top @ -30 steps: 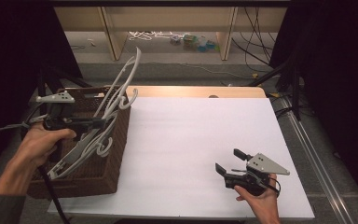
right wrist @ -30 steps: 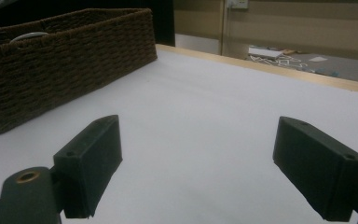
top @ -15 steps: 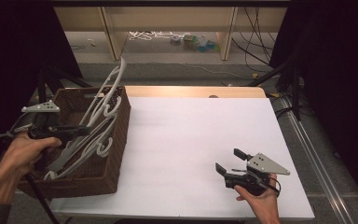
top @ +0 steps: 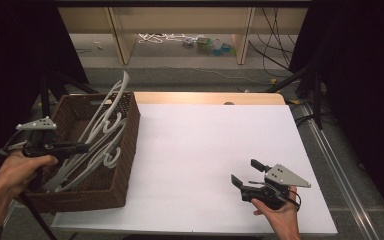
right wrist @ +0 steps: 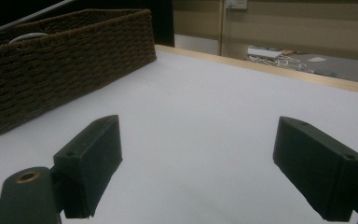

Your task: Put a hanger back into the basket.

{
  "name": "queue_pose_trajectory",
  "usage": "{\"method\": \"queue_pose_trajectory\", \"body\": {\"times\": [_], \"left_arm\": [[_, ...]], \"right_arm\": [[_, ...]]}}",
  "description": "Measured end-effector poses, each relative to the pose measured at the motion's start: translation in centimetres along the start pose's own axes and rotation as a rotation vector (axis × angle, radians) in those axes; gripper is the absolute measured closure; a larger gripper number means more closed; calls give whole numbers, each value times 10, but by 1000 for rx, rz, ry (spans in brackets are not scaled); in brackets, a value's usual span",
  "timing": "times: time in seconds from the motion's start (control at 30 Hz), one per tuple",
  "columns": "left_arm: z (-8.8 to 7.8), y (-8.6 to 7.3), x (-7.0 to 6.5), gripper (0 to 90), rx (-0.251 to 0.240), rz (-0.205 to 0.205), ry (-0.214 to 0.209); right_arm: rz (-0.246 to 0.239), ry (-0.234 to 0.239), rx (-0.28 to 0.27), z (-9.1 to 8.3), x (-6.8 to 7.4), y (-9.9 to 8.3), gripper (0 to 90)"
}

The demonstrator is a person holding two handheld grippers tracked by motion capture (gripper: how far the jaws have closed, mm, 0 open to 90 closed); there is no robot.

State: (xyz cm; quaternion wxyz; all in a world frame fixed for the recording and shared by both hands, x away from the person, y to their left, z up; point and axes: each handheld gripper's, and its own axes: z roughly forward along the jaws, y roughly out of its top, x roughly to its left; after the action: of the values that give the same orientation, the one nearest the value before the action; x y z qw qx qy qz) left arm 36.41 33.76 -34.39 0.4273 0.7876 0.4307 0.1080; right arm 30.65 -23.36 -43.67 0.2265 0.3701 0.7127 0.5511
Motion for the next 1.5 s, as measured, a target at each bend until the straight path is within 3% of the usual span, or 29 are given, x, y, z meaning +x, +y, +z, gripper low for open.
{"method": "queue_pose_trajectory", "body": {"times": [0.1, 0.17, 0.27, 0.37, 0.43, 0.47, 0.57, 0.6, 0.63, 0.7, 0.77, 0.8, 0.87, 0.97, 1.0, 1.07, 1.1, 1.2, 1.23, 1.27, 1.3, 1.33, 1.43, 1.47, 1.5], "left_arm": [[0, -3, 2, 817, 24, 8, 4], [-2, -6, 4, 817, 38, 20, -1], [-2, -12, 5, 817, 43, 25, -3], [-1, -18, 7, 817, 44, 9, 4], [-2, -19, 9, 817, 63, 22, 4], [-1, -20, 9, 817, 55, 7, 5], [-2, -23, 11, 817, 71, 24, -2], [-1, -25, 11, 817, 68, 11, -1], [-1, -26, 14, 817, 95, 26, 1], [2, -29, 14, 816, 85, -5, 4], [3, -31, 17, 815, 100, 7, -6], [4, -31, 16, 815, 89, -7, -3], [4, -31, 17, 815, 90, -9, -3], [2, -32, 17, 814, 101, 1, -2], [2, -33, 17, 815, 96, -8, -7], [-1, -34, 19, 814, 99, 3, -10], [0, -35, 18, 814, 76, -14, -6], [3, -32, 19, 815, 106, -13, 2], [2, -30, 22, 815, 143, 16, 3], [3, -29, 21, 816, 139, 8, 6], [2, -28, 21, 816, 146, 15, 5], [2, -28, 22, 816, 145, 17, 11], [1, -28, 26, 816, 185, 49, 15], [2, -28, 27, 816, 191, 42, 20], [4, -29, 28, 816, 201, 39, 22]], "right_arm": [[-11, -8, 41, -3, 0, 1, 163], [-13, -12, 11, -1, 0, 0, 164], [-10, -8, 11, -1, -1, 0, 163], [-1, 0, 0, 0, 0, 0, 163], [-14, -10, 14, -1, 0, 0, 163], [-10, -8, 29, -2, 0, 1, 164], [-7, -1, 4, 0, 0, 0, 163], [-11, -11, 34, -3, 0, 1, 163], [-14, -11, 43, -3, -1, 1, 163], [-12, -12, 18, -2, -1, 0, 164], [-2, 0, -2, 1, 0, 0, 164], [-14, -12, 44, -3, -1, 1, 164], [-10, -15, 16, 0, -1, 0, 163], [-14, -11, 43, -3, -1, 1, 164], [-11, -12, 15, 0, 0, 0, 163], [-17, -12, 34, -3, -1, 0, 164], [-5, 1, 1, 0, -1, -1, 163], [-10, -15, 18, 0, -1, -1, 163], [-9, -13, 29, -1, -1, 0, 163], [-11, -15, 14, -1, -1, 0, 164], [-14, -12, 44, -3, -1, 1, 164], [-9, -12, 18, -1, -1, 0, 164], [-2, 2, 11, 0, -2, -1, 163], [-9, -10, 33, -2, -2, 0, 163], [-8, -11, 12, 0, -1, 0, 163]]}}
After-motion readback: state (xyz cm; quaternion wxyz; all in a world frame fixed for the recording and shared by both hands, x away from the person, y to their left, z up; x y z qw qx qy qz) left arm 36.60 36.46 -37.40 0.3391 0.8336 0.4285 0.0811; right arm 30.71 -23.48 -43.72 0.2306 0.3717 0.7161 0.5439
